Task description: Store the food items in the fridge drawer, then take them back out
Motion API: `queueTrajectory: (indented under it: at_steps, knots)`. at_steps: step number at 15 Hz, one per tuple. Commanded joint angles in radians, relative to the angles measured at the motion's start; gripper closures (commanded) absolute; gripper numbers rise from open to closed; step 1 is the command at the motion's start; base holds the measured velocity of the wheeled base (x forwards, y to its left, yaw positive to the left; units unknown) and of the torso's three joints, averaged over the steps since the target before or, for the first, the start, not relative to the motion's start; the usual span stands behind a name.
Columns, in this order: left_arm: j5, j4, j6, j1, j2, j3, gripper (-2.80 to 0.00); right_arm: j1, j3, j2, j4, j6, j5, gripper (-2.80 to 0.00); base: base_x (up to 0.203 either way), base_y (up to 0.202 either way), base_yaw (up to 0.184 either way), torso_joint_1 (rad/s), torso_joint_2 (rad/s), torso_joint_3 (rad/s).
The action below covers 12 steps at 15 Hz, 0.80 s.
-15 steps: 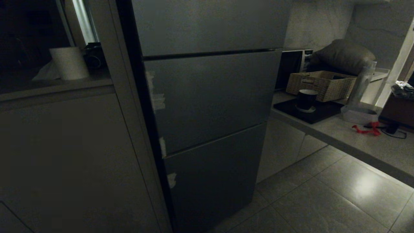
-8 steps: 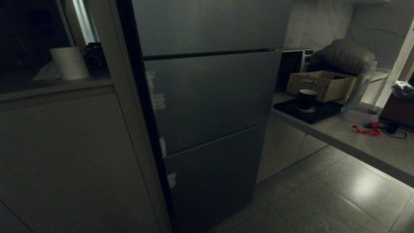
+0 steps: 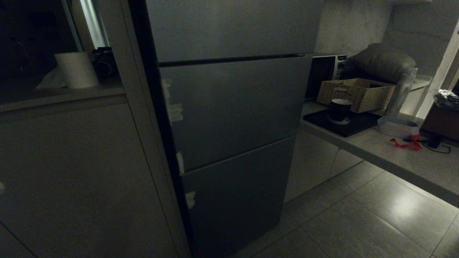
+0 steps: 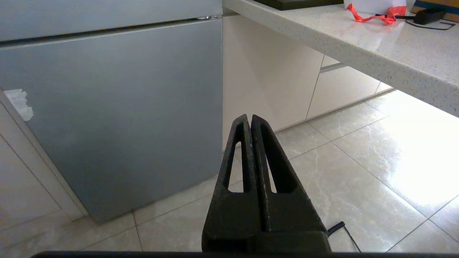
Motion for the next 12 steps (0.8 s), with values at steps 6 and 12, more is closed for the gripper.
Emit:
queueTrajectory:
  at_steps: [6, 12]
  knots:
    - [-0.047, -0.1, -0.625, -0.056, 0.594, -0.29, 0.0, 0.0, 0.0, 0.001, 0.0, 0.001, 0.0, 0.0, 0.0, 0.0, 0.0, 0.0, 0.0, 0.0]
    - [0.083, -0.328, -0.782, -0.131, 0.856, -0.437, 0.0, 0.0, 0.0, 0.001, 0.0, 0.007, 0.0, 0.0, 0.0, 0.0, 0.0, 0.0, 0.0, 0.0]
